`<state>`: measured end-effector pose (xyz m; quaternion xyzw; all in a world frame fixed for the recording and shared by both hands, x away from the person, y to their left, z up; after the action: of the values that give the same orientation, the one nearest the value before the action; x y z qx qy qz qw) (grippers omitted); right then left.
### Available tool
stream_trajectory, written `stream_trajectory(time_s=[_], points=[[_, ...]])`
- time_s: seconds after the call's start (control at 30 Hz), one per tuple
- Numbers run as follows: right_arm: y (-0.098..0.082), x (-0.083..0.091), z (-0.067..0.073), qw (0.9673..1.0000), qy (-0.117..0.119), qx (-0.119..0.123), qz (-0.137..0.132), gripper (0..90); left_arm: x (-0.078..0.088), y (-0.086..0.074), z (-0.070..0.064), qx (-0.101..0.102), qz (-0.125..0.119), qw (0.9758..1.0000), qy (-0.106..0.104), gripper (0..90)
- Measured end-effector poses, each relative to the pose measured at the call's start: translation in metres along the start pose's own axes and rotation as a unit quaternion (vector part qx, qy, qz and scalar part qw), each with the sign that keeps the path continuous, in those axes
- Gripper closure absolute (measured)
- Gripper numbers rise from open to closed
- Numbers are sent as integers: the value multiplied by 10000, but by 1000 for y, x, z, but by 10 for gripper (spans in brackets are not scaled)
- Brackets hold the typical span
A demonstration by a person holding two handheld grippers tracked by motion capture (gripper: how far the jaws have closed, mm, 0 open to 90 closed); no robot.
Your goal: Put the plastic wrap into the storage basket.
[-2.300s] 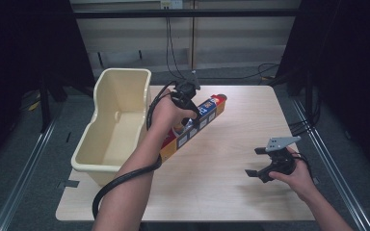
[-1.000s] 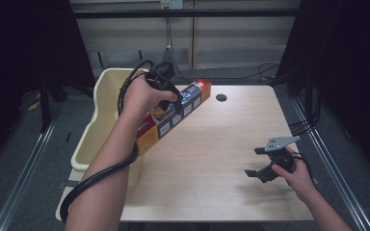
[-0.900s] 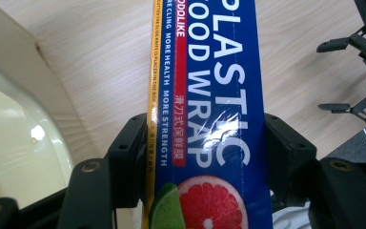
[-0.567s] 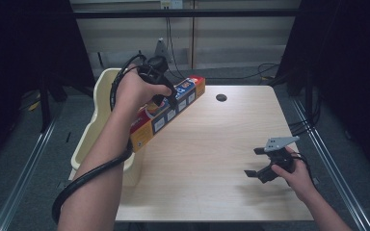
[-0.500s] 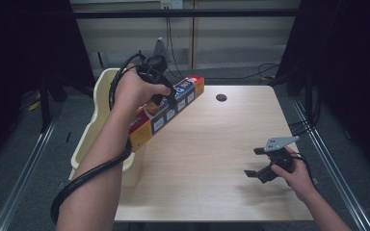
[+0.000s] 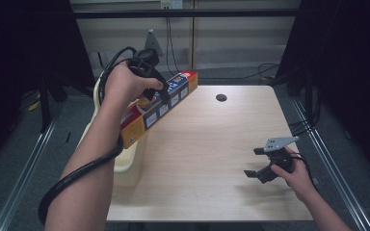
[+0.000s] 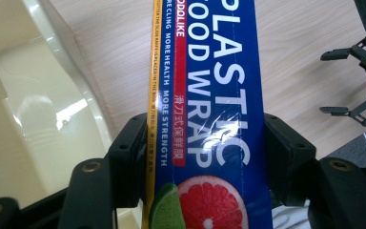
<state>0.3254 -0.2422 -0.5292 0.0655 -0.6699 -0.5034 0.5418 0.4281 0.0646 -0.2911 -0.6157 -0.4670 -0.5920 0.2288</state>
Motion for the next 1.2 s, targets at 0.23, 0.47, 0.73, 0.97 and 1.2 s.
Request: stream_trajectory(time_s=[0.23, 0.47, 0.73, 0.97, 1.2], points=[[1, -1, 0, 10000, -3, 34, -25, 20, 12, -3, 9, 78, -33, 10000, 45, 411], [1, -2, 1, 10000, 2, 13, -6, 20, 23, -7, 18, 268, -155, 9995, 94, 411], [2, -2, 1, 10000, 1, 15, -4, 21, 33, -11, 25, 350, -223, 9991, 100, 411], [1, -2, 1, 10000, -5, 13, 7, 20, 41, -17, 35, 437, -260, 9985, 191, 411], [2, -2, 1, 10000, -24, 35, 2, 21, 48, -26, 41, 553, -338, 9977, 221, 411]])
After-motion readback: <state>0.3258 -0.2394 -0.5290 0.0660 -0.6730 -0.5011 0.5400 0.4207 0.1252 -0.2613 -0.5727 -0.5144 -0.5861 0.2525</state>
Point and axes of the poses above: each handheld gripper's, and its own axes: x roughly backward along the jaws, y roughly out of its top, z roughly to its left, the point moved 9 cm from there along -x, roughly forward along the jaws
